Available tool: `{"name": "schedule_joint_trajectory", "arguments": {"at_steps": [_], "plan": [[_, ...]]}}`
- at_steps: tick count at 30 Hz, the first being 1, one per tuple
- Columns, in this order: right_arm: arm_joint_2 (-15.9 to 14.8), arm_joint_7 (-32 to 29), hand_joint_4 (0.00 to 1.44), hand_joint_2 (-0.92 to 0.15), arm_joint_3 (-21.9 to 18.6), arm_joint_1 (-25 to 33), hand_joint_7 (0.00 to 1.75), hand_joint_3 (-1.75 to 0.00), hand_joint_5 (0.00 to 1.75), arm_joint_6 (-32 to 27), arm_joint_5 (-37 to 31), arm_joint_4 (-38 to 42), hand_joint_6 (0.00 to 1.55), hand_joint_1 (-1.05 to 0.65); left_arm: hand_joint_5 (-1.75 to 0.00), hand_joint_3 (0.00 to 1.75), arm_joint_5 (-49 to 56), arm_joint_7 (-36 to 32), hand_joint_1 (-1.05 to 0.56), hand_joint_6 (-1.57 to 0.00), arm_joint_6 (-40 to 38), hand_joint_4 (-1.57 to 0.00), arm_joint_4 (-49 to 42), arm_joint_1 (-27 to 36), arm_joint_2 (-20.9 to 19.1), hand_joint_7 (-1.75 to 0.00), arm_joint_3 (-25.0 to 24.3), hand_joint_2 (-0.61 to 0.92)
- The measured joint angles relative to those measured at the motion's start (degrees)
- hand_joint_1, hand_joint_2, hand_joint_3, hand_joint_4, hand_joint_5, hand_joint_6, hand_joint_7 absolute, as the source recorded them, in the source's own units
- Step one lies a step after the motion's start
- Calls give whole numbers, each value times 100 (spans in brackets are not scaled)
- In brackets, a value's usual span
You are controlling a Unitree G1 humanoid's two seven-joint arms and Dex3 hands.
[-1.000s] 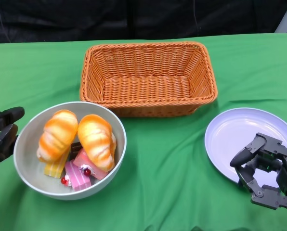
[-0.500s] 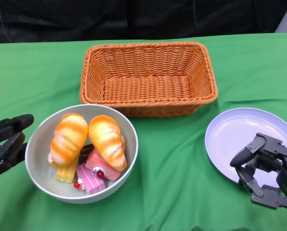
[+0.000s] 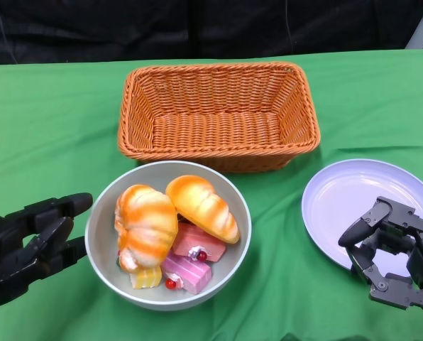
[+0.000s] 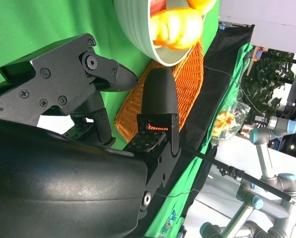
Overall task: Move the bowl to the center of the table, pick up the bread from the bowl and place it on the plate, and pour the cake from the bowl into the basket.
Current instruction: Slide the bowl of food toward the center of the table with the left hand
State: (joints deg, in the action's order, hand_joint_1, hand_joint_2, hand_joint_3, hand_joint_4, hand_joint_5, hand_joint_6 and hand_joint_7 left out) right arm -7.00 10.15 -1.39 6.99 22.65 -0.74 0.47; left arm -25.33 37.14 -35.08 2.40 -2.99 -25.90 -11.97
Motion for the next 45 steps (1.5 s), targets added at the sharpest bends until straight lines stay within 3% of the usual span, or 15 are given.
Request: {"name": "schedule_joint_trajectory", "arguments": {"at_steps": [26, 45], "plan": [[4, -1, 76, -65, 1, -15, 124, -79, 158, 7, 9, 17, 71, -9, 0, 69, -635, -542, -65, -8, -1403, -19, 807, -82, 202, 0, 88, 92], [4, -24, 76, -66, 25, -15, 123, -80, 157, 31, -26, 23, 71, -9, -1, 68, -830, -545, -65, -10, -1812, -20, 968, -355, 226, -1, 297, 92]]}}
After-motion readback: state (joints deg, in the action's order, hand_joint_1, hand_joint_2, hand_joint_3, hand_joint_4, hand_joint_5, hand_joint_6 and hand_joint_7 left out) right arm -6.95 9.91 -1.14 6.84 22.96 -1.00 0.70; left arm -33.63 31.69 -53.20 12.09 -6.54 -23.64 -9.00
